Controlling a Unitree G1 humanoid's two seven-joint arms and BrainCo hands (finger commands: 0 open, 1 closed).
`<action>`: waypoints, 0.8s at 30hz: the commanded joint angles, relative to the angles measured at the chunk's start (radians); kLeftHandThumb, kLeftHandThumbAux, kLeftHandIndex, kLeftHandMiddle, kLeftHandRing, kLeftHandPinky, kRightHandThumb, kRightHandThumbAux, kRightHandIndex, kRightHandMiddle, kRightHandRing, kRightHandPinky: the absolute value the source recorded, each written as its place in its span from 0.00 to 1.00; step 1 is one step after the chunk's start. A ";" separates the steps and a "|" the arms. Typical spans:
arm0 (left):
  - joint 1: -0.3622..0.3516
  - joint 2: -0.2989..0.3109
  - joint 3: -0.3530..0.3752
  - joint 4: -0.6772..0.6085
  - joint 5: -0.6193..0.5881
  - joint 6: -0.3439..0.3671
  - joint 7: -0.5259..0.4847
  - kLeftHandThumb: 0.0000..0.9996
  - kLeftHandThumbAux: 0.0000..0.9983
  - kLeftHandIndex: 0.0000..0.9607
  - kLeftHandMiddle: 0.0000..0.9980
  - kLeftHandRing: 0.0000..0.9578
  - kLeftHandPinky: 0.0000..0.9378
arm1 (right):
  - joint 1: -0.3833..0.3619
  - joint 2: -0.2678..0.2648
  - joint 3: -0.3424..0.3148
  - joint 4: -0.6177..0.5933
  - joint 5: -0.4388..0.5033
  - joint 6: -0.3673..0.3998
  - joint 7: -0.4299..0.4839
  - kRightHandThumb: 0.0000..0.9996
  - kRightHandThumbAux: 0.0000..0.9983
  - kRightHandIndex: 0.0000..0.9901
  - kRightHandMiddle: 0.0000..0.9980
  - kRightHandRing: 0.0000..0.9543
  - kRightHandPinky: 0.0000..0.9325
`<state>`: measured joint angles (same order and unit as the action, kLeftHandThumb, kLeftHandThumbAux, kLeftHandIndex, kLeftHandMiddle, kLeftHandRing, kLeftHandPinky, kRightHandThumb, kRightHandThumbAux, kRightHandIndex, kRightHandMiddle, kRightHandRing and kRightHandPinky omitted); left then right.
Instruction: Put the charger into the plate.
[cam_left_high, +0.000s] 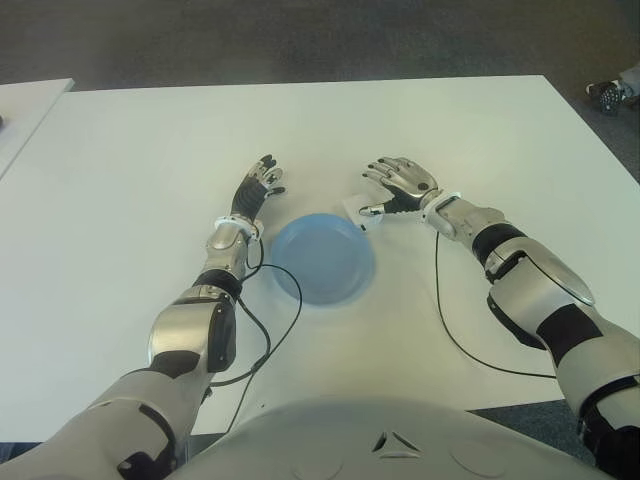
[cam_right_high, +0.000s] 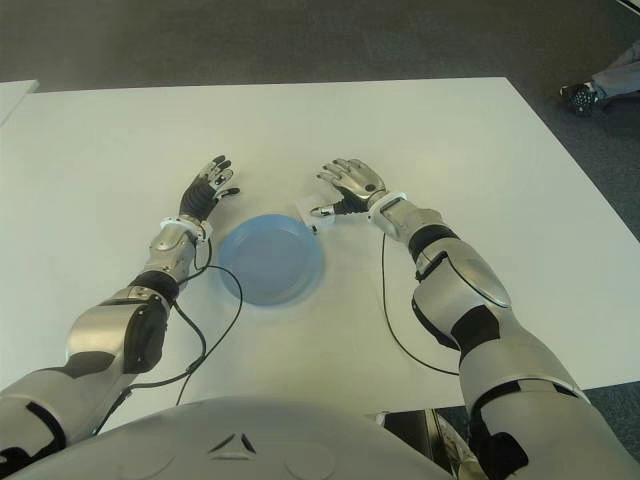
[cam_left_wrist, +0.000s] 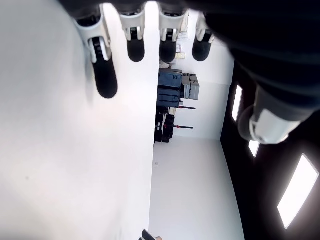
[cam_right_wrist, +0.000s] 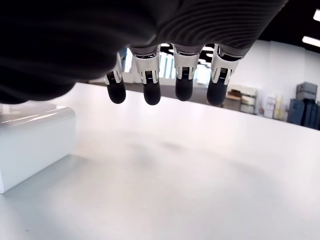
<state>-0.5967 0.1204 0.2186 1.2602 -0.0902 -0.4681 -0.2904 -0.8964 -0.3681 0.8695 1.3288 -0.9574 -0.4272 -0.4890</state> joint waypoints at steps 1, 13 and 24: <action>0.040 -0.005 -0.003 0.033 0.010 0.047 0.007 0.04 0.50 0.00 0.00 0.00 0.06 | 0.030 -0.004 0.031 0.018 -0.039 -0.007 0.020 0.37 0.10 0.00 0.00 0.00 0.00; 0.037 -0.004 -0.001 0.035 0.007 0.054 0.001 0.04 0.52 0.00 0.00 0.00 0.05 | 0.055 -0.035 0.011 0.021 -0.007 -0.024 0.039 0.37 0.11 0.00 0.00 0.00 0.00; 0.035 -0.004 0.002 0.036 0.004 0.060 -0.005 0.05 0.52 0.00 0.00 0.00 0.05 | 0.084 -0.095 -0.016 0.009 0.006 -0.056 0.020 0.34 0.10 0.00 0.00 0.00 0.00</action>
<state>-0.5994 0.1204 0.2201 1.2602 -0.0906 -0.4601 -0.2908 -0.8623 -0.4403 0.8455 1.3280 -0.9374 -0.4728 -0.4854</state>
